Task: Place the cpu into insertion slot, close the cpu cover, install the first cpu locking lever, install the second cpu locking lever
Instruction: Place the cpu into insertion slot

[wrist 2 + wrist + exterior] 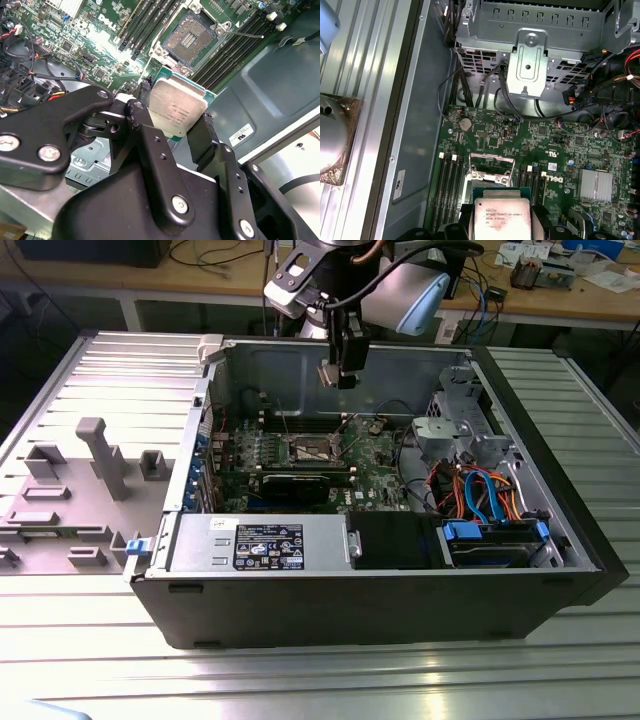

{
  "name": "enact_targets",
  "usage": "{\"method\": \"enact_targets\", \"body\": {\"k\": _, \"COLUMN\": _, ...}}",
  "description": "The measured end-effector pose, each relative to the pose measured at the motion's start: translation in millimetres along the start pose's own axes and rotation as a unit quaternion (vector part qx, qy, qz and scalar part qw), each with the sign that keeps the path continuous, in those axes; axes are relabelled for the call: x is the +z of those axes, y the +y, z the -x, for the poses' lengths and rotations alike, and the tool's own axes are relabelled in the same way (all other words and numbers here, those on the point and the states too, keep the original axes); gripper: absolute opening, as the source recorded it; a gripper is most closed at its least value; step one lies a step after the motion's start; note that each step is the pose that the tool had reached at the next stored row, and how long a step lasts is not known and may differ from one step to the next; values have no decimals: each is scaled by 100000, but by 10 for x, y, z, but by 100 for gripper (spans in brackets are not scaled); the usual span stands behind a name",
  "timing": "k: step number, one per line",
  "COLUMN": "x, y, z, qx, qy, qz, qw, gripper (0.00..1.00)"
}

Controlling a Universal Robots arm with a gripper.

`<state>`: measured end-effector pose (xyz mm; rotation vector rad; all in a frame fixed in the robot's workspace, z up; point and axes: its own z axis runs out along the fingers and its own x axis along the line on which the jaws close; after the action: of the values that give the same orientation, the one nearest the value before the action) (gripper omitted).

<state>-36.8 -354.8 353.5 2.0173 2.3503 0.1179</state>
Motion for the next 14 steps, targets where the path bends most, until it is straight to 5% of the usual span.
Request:
{"method": "enact_targets", "body": {"k": 11, "x": 1, "y": 0, "z": 0, "qx": 1045, "qy": -89, "qz": 17, "qw": 99994, "gripper": 54}}
{"method": "enact_targets", "body": {"k": 14, "x": 8, "y": -1, "z": 0, "qx": 4608, "qy": -388, "qz": 84, "qw": 99893, "gripper": 54}}
